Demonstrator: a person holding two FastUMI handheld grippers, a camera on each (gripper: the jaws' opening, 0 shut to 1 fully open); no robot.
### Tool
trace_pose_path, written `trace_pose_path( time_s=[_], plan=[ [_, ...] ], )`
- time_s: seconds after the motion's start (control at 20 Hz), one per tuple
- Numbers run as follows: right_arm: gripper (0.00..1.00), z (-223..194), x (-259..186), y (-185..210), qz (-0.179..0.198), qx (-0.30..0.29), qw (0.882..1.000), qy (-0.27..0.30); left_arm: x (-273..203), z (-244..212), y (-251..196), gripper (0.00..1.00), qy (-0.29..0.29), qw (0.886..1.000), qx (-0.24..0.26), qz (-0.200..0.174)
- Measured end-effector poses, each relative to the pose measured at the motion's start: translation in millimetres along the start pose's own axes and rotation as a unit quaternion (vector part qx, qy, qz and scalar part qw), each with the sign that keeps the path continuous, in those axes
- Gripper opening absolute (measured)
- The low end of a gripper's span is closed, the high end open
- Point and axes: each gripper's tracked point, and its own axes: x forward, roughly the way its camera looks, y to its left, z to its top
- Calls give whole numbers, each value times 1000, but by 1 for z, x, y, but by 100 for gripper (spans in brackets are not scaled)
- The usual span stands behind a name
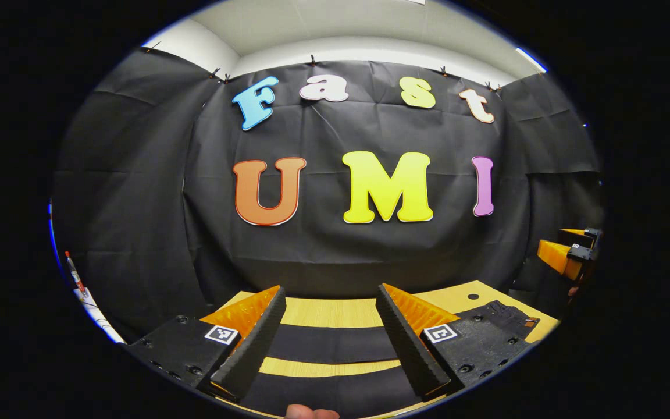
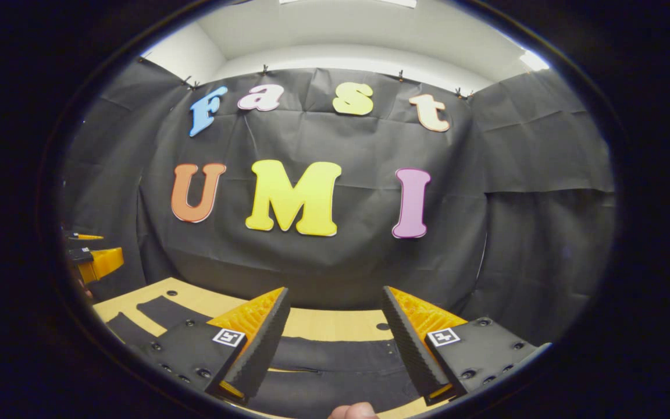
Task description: Grasp the waist and the cuffs of the jeans and fold them to make the two legs overlap; first hold the waist and fold one-third of the jeans toward the cuffs, then hold the cuffs and fold the remaining one-third in the same direction to finish folding.
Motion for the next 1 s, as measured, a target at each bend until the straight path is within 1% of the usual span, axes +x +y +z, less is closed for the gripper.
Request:
trace_pose_path(
  time_s=[0.55,0.7,0.8,0.85,0.9,1.0],
  plan=[
    [96,-4,9,-1,5,2,1000,3,4,4,-3,100,-5,1000,3,4],
    [98,-16,15,-9,10,11,1000,22,6,-6,4,99,12,1000,-13,13],
    [96,-34,22,-31,8,13,999,48,2,-24,24,100,42,998,-33,39],
    [97,-43,24,-47,6,21,998,65,-2,-37,38,100,62,995,-49,58],
    [98,-55,26,-67,-2,29,996,83,-8,-50,52,100,83,991,-69,81],
    [98,-83,28,-111,-23,43,991,121,-24,-82,87,100,128,976,-108,137]
  ],
)
